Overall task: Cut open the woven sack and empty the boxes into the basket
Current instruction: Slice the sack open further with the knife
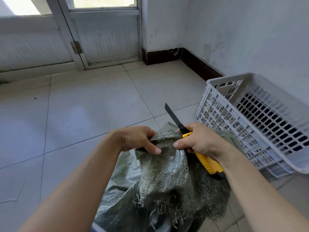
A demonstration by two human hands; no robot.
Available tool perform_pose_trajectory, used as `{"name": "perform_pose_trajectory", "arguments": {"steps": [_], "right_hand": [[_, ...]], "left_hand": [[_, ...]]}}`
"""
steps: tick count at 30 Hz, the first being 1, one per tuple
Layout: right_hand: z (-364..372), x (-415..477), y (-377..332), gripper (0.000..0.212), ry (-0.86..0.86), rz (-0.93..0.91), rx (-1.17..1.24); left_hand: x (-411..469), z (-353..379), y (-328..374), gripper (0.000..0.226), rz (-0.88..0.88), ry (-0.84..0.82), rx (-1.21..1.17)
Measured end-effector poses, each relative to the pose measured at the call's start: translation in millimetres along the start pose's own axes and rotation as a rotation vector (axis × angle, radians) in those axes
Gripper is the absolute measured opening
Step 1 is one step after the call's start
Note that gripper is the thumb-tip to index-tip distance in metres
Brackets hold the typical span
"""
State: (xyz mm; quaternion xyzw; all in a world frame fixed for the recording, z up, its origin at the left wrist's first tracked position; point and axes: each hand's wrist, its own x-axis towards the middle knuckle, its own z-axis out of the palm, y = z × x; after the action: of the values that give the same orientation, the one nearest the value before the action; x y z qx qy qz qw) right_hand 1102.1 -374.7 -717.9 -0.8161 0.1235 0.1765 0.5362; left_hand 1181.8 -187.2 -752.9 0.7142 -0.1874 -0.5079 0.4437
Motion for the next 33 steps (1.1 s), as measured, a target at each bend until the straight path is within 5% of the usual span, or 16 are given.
{"name": "perform_pose_trajectory", "arguments": {"steps": [4, 8, 12, 15, 20, 25, 30, 33], "right_hand": [[-3, 0, 1, 0.029, 0.020, 0.015, 0.026], [-16, 2, 6, 0.030, 0.061, 0.068, 0.177], [-25, 4, 8, 0.028, 0.074, 0.118, 0.300], [-25, 7, 7, 0.026, 0.087, 0.123, 0.334], [-29, 11, 11, 0.024, 0.153, 0.153, 0.404], [-30, 13, 13, 0.023, 0.187, 0.183, 0.413], [-25, 9, 8, 0.032, 0.351, -0.116, 0.099], [-18, 6, 1, 0.028, 0.221, -0.165, 0.043]], "left_hand": [[-6, 1, 2, 0.014, 0.002, 0.006, -0.032], [-6, -11, -10, 0.068, 0.090, 0.211, -0.072], [-5, -3, -4, 0.034, 0.163, 0.259, -0.054], [5, 9, -1, 0.006, 0.233, 0.443, 0.053], [7, 12, 2, 0.026, 0.316, 0.510, -0.059], [14, 19, 2, 0.009, 0.324, 0.650, 0.156], [12, 16, 5, 0.005, 0.278, 0.522, 0.034], [12, 17, 7, 0.007, 0.264, 0.453, -0.033]]}}
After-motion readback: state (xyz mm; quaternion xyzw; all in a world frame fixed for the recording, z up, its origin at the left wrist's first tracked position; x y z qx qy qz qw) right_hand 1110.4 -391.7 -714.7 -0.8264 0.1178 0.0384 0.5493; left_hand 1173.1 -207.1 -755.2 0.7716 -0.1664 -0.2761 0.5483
